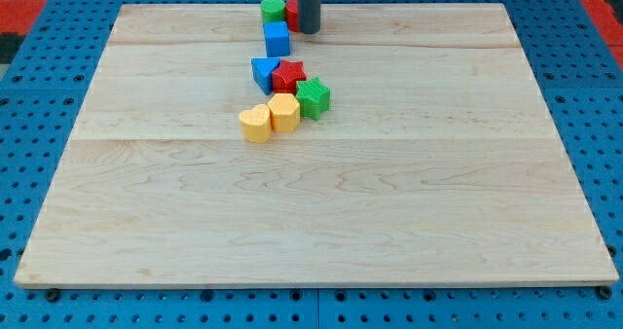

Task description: Slide the blue cube closer to the green circle and red circle

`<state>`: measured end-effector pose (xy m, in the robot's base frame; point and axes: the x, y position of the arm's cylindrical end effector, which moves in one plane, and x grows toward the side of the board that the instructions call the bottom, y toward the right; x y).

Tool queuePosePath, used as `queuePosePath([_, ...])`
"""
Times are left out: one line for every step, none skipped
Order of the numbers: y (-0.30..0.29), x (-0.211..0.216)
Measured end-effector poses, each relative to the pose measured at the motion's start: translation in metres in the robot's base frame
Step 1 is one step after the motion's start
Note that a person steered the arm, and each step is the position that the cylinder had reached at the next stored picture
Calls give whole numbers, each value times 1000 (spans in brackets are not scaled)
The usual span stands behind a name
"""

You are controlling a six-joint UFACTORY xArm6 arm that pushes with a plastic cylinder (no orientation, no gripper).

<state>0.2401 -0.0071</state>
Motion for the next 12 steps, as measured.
queuePosePath([27, 7])
queuePosePath([52, 33])
queuePosePath([50, 49])
queuePosePath([15, 51])
queuePosePath([-5, 51])
queuePosePath([-6, 53])
queuePosePath([-10, 72])
queuePosePath([-25, 75])
queuePosePath([-33, 73])
queuePosePath([-37, 69])
queuePosePath([-44, 61])
queuePosePath([-52, 53])
